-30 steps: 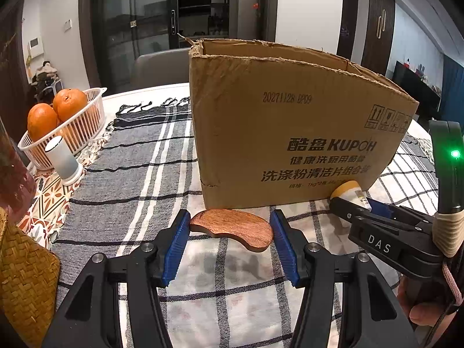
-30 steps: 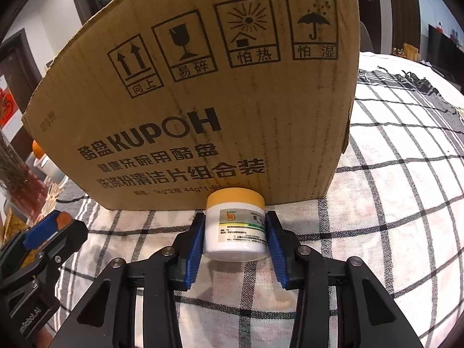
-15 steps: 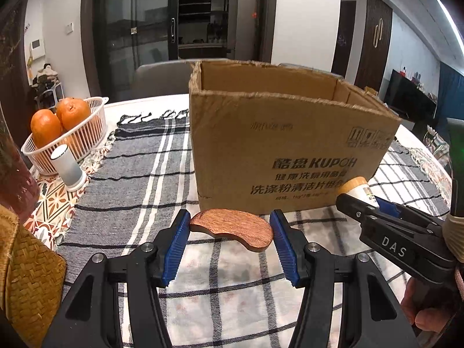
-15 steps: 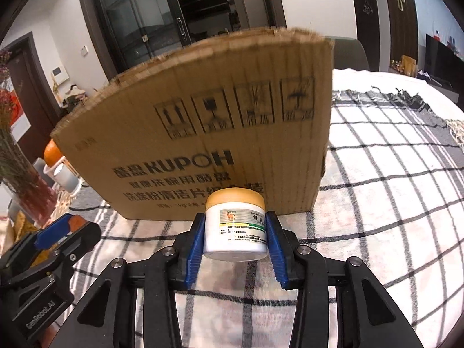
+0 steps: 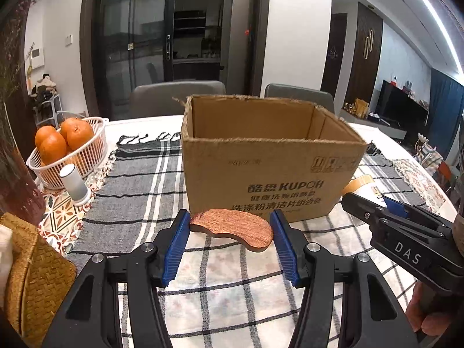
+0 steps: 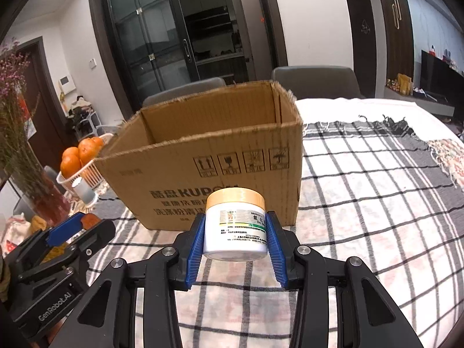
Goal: Organize rigid objects
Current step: 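Lift and carry the comb and white jar over the box with both tools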
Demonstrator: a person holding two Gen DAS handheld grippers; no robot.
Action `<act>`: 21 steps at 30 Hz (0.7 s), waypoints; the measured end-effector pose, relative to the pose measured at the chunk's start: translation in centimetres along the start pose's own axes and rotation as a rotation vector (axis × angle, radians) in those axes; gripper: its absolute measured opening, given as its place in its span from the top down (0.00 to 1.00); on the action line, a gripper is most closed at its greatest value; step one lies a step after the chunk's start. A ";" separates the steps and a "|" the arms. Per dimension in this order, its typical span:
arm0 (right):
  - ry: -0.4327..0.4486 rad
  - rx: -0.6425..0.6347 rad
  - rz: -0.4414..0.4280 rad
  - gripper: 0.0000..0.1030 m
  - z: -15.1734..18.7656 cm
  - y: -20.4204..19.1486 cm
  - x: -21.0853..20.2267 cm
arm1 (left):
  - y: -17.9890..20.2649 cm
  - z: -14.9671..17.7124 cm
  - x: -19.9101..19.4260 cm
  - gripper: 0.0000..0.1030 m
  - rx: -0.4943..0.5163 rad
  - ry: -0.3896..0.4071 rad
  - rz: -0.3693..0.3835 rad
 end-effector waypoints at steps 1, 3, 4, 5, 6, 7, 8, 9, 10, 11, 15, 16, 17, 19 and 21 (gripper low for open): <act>0.006 -0.002 0.000 0.60 -0.2 -0.2 -0.4 | 0.0 -0.2 -0.4 0.46 -0.001 0.007 0.002; 0.022 -0.006 -0.002 0.60 -0.6 -0.3 -1.4 | 0.1 -0.5 -1.1 0.46 -0.001 0.021 0.006; 0.030 -0.008 -0.002 0.60 -0.7 -0.5 -1.8 | 0.1 -0.7 -1.5 0.46 -0.002 0.028 0.008; 0.038 -0.011 -0.002 0.60 -0.8 -0.7 -2.2 | 0.2 -0.9 -1.8 0.46 -0.003 0.036 0.013; 0.047 -0.015 -0.002 0.60 -1.0 -0.8 -2.7 | 0.2 -1.1 -2.2 0.46 -0.005 0.043 0.018; 0.054 -0.018 -0.002 0.60 -1.1 -1.0 -3.1 | 0.2 -1.2 -2.5 0.46 -0.006 0.048 0.020; 0.061 -0.020 -0.003 0.60 -1.3 -1.1 -3.4 | 0.3 -1.5 -3.0 0.46 -0.007 0.057 0.025; 0.070 -0.025 -0.004 0.60 -1.5 -1.3 -3.9 | 0.3 -1.6 -3.2 0.46 -0.007 0.061 0.026; 0.075 -0.027 -0.003 0.60 -1.5 -1.5 -4.2 | 0.3 -1.8 -3.5 0.46 -0.008 0.067 0.026; 0.082 -0.030 -0.003 0.60 -1.7 -1.6 -4.5 | 0.3 -2.0 -3.7 0.46 -0.007 0.071 0.027; 0.105 -0.040 -0.005 0.60 -2.4 -2.1 -5.7 | 0.2 -2.8 -4.4 0.46 -0.010 0.083 0.042; 0.109 -0.042 -0.007 0.60 -2.5 -2.2 -5.9 | 0.2 -3.2 -4.5 0.46 -0.011 0.086 0.045; 0.113 -0.043 -0.008 0.60 -2.7 -2.3 -6.0 | 0.2 -3.4 -4.7 0.46 -0.011 0.089 0.049; 0.123 -0.050 -0.008 0.60 -3.2 -2.6 -6.3 | 0.2 -4.0 -4.8 0.46 -0.013 0.097 0.056; 0.130 -0.054 -0.011 0.60 -3.7 -2.8 -6.5 | 0.2 -4.5 -4.8 0.46 -0.010 0.106 0.061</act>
Point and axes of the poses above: each gripper's, at about its wrist camera, not at the fingertips, and x roughly the way its jaws point, y to its right, z to its underside, the point moved 2 cm from there along x, roughly the way its jaws point, and after that the axes turned 7 degrees about -z, right-handed, at the moved point
